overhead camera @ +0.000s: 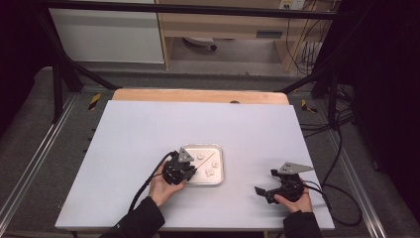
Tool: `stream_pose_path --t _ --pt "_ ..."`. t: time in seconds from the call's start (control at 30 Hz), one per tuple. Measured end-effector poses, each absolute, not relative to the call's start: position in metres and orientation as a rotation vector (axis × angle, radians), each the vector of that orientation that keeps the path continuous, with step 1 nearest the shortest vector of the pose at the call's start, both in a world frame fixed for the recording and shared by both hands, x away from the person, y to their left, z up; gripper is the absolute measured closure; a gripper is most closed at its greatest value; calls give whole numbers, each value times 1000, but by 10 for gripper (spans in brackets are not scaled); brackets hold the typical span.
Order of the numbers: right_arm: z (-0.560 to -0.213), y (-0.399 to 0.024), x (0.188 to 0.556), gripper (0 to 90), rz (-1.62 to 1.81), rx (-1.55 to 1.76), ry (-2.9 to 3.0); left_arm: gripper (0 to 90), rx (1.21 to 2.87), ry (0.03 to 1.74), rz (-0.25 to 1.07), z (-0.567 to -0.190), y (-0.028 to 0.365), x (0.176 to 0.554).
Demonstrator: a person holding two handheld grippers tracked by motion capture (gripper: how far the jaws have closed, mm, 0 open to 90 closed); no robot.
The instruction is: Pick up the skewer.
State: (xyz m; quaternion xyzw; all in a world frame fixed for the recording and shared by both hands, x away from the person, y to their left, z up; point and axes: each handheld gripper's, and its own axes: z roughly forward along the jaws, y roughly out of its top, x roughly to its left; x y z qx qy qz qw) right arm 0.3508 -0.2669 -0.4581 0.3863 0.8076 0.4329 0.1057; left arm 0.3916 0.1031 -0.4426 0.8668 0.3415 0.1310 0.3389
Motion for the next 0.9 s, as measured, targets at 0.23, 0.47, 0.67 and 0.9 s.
stream_pose_path --t 0.23,0.47,0.67,0.9 --pt "-458 -267 351 11 1277 1138 2380 877 2247 905 346 -443 103 390" --pt "-458 -267 351 11 1279 1138 2380 884 2219 909 339 -445 105 389" --pt "-458 -267 351 11 1279 1136 2380 885 2185 900 348 -443 108 387" --pt "-458 -266 351 11 1279 1135 2381 886 2152 886 352 -437 111 385"
